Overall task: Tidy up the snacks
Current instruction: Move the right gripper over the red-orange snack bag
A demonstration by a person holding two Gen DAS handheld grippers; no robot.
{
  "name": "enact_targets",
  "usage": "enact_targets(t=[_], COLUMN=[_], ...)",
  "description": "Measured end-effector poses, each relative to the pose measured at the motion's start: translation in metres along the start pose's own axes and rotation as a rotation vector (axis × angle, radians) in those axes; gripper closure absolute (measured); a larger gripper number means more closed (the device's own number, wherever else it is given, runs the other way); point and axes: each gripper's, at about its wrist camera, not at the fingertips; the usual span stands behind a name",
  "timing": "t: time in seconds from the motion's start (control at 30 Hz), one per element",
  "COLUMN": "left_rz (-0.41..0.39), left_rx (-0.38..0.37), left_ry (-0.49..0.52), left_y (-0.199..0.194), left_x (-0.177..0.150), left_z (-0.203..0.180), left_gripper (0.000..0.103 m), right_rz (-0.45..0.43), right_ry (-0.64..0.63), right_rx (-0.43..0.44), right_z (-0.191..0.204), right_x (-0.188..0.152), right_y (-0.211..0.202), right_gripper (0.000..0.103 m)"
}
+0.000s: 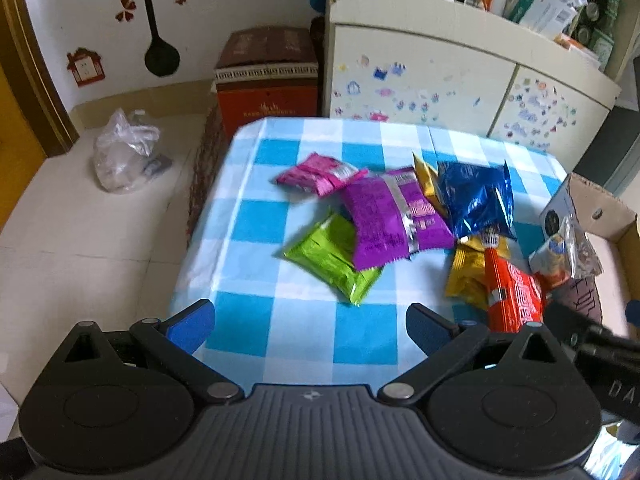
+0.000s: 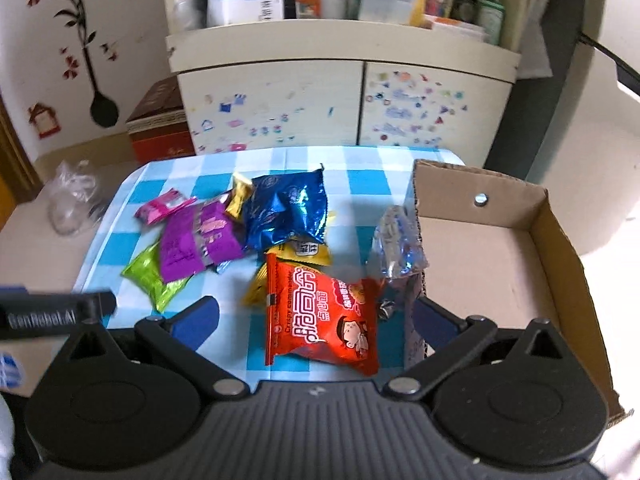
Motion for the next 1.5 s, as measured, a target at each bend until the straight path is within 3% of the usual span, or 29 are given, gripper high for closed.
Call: enact_targets(t=[0.2,0.6,1.5], left_rz=[0.032,0.050,0.021], left_rx=[0.009,0.033,0.123], left_ry=[0.021,0.031,0.071], left_y=[0.008,0.013,0.006], left_x=[-0.002,-0.004,-0.007], left_z=[-0.008,-0.013,-0.018], left_gripper=[0.000,0.000,0.000], right_rz=[0.052,0.072,0.046], right_ry=[0.045,0.027,-0.034], right_rx=[-0.014,-0.047,-0.100], right_z=[-0.005,-0.001,0.015], right_x=[0.000,-0.002,-0.005], right_y=[0.008,0.012,0.013], right_gripper=[0.001,0.001,0.001])
Point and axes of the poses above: each gripper's, at about its wrist camera, not at the fingertips, and y roughly the way its jaws point, z to its left, x to its top, and after that the axes turned 6 degrees about -x, right-handed
